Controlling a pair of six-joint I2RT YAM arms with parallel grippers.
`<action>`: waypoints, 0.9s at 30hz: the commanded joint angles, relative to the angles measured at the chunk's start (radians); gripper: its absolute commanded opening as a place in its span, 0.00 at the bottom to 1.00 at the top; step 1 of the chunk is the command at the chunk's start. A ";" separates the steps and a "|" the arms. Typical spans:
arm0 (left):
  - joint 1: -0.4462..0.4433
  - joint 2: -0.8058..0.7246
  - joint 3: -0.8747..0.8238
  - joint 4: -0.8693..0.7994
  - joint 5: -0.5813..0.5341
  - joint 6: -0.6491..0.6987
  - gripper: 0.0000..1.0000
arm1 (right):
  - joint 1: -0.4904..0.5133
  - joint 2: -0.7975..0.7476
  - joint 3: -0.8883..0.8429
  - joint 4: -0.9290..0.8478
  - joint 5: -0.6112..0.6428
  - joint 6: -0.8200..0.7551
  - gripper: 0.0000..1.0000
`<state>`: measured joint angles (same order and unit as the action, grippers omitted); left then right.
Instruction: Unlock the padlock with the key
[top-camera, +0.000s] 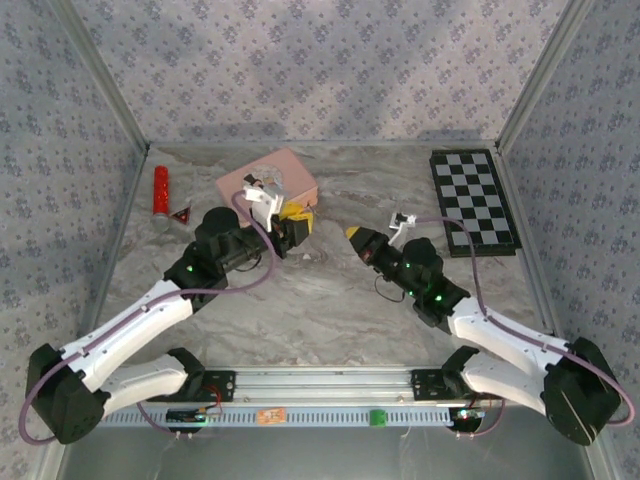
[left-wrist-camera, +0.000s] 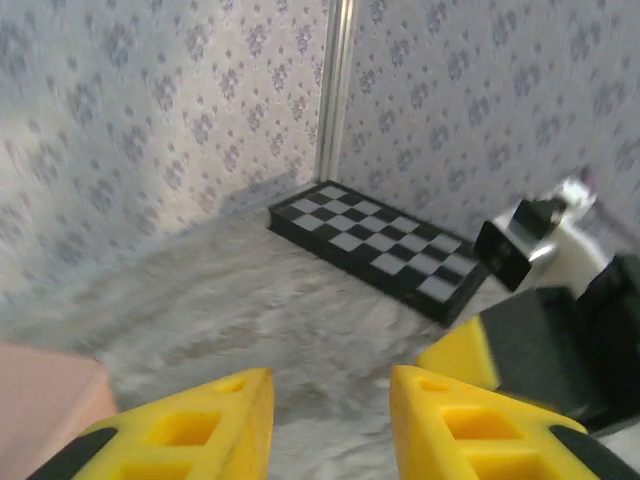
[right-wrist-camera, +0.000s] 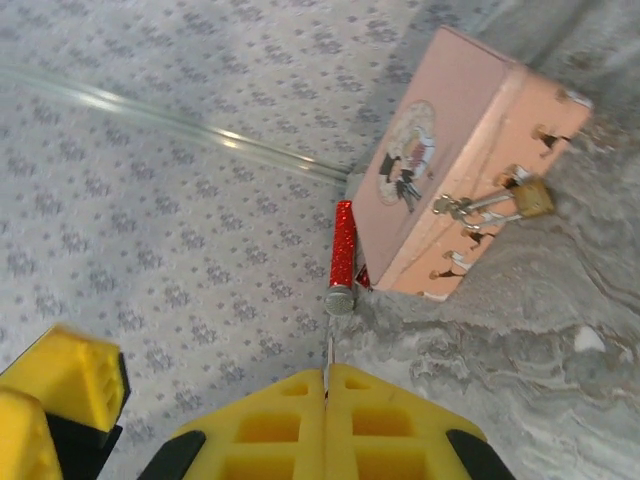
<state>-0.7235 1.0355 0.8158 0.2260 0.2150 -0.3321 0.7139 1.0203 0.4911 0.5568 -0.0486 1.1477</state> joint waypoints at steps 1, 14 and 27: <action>0.015 0.013 -0.030 0.109 0.082 -0.432 0.42 | 0.020 0.038 -0.010 0.229 -0.048 -0.135 0.00; 0.035 0.159 0.006 0.267 0.237 -0.675 0.43 | 0.065 0.136 -0.036 0.504 -0.123 -0.152 0.00; 0.035 0.160 0.007 0.283 0.251 -0.696 0.33 | 0.059 0.107 -0.063 0.476 -0.057 -0.160 0.00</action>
<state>-0.6937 1.2072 0.7864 0.4694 0.4446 -1.0233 0.7776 1.1530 0.4389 1.0138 -0.1402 1.0115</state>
